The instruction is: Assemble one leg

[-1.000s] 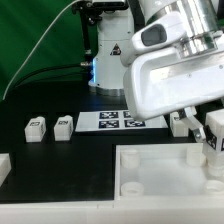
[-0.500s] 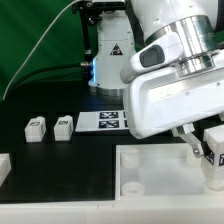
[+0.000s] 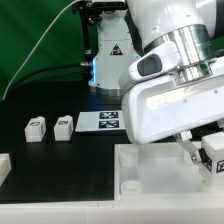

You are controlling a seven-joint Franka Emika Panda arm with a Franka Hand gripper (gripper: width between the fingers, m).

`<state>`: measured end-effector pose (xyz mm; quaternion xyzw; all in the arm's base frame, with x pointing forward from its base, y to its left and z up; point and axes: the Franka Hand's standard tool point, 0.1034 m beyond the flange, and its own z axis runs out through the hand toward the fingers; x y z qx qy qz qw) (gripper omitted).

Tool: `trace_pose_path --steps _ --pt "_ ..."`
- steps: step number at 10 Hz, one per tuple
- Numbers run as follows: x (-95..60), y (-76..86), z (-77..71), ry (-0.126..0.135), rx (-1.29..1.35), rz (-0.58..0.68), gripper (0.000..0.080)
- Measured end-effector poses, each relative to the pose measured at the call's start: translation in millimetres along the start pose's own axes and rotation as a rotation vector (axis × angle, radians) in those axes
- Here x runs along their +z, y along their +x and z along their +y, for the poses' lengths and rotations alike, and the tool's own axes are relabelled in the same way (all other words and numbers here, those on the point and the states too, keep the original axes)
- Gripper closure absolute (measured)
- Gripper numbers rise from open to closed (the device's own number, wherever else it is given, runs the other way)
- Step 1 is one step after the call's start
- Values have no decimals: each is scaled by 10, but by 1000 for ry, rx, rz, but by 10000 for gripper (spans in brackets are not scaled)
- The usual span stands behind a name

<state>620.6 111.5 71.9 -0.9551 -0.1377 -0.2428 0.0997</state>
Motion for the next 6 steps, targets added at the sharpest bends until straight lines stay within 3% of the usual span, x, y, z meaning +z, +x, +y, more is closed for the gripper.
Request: trace_pose_path --steps 2,3,4,6 --pt "0 -3 5 -1 -1 0 508" --pt "0 -3 5 -1 0 0 309" --pt "0 -3 5 -1 0 0 193" --pt "0 -4 5 -1 0 0 159"
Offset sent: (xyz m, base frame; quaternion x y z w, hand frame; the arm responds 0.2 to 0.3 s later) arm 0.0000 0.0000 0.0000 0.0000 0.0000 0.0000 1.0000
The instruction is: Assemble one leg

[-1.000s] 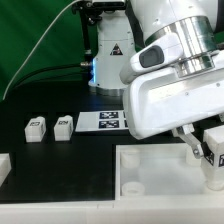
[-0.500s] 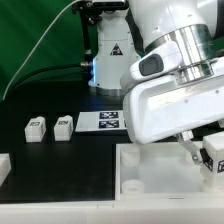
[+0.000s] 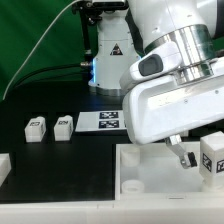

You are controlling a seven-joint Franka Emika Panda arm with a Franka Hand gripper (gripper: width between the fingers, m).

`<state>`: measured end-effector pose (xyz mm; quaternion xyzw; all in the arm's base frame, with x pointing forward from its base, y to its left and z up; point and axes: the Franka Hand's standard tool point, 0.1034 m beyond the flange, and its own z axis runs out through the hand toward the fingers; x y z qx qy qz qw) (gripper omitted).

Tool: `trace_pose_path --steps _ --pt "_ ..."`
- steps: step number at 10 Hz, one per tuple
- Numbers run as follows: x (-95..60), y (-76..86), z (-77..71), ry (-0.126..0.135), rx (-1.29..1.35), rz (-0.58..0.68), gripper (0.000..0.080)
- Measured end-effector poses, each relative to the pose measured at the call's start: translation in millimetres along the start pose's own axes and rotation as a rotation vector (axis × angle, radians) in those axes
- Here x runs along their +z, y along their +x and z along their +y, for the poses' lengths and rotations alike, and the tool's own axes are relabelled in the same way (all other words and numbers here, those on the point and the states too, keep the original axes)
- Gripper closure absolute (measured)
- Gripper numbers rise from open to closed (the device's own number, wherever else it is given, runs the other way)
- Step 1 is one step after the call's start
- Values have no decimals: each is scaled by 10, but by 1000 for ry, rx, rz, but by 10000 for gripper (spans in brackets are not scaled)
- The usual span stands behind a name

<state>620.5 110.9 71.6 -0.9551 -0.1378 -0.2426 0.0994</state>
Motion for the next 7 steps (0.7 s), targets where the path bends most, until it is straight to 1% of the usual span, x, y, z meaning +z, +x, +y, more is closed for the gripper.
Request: trace_pose_path --steps 3,4,6,7 --pt "0 0 0 0 0 0 151" --pt "-22 14 7 1 0 -6 151" --pt "-236 191 28 -6 -18 -21 151" --pt "-286 263 -1 -2 -22 -30 151"
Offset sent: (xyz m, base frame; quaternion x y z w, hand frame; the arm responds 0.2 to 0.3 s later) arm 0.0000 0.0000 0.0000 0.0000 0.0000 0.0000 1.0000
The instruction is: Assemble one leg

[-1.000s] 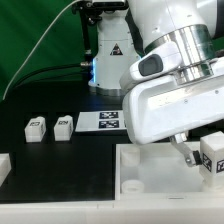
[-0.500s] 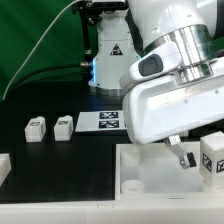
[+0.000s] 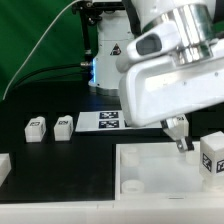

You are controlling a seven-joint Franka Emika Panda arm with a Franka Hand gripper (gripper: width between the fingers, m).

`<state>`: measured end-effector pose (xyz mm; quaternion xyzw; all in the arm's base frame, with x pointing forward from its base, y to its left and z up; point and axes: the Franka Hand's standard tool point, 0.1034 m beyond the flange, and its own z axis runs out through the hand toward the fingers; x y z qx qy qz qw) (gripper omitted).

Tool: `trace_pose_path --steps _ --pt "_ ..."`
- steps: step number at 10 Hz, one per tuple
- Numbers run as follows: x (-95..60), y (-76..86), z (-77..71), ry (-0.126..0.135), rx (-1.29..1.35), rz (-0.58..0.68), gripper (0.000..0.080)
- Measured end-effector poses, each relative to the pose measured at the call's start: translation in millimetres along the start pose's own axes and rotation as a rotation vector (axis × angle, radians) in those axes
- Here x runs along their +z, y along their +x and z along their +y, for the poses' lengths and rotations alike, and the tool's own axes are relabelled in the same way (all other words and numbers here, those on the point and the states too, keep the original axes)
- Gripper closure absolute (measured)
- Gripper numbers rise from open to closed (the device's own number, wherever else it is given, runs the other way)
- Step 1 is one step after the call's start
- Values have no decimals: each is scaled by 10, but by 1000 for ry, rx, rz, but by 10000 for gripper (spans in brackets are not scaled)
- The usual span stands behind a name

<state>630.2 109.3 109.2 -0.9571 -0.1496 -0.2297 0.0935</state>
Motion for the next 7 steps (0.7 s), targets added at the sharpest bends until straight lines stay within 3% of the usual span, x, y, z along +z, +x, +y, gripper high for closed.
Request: trace_pose_path --steps 2,3,4,5,6,7 --pt "-43 208 20 18 0 -30 151" --pt "-22 207 25 35 -1 -75 151" --pt "9 104 -22 80 27 -234 151" --pt "37 89 -10 98 26 -314 151" --pt "85 -1 -8 113 30 -368 151" --pt "78 -147 -63 146 32 -472 151"
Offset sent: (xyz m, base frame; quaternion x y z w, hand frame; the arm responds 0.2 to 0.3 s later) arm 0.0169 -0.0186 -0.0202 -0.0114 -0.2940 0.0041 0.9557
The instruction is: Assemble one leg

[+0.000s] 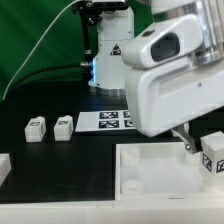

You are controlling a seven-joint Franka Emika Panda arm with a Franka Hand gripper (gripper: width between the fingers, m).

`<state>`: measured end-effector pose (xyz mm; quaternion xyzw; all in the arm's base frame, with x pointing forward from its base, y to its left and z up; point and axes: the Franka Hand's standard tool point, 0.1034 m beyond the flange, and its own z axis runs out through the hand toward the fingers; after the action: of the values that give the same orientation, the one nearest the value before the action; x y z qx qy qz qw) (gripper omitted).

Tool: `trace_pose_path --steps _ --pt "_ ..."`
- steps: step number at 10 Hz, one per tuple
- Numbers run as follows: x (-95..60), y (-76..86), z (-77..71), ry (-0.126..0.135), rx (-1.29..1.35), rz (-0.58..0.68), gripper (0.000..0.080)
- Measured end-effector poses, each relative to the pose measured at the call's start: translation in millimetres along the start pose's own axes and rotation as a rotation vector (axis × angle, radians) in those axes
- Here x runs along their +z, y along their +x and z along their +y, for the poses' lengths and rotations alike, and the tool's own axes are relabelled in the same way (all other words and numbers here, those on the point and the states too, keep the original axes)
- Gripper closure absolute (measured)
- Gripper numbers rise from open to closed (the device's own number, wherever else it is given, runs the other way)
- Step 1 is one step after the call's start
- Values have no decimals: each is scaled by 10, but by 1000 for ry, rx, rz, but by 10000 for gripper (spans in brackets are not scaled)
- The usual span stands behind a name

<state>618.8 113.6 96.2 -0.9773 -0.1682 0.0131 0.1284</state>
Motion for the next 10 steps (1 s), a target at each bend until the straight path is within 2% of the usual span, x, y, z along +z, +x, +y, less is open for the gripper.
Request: trace_pose_path --steps 2,3,5,7,8,9,10 --pt "76 -110 -85 47 -16 -181 151" --pt "111 -112 -66 68 -12 -224 151" --pt "113 -71 -59 64 -13 -206 151" --pt "117 -73 -60 65 -14 -207 408" --pt "114 -74 -47 63 -12 -206 408" --pt "114 -75 -46 63 -12 -206 471" --pt "114 -75 -45 63 -12 -206 471"
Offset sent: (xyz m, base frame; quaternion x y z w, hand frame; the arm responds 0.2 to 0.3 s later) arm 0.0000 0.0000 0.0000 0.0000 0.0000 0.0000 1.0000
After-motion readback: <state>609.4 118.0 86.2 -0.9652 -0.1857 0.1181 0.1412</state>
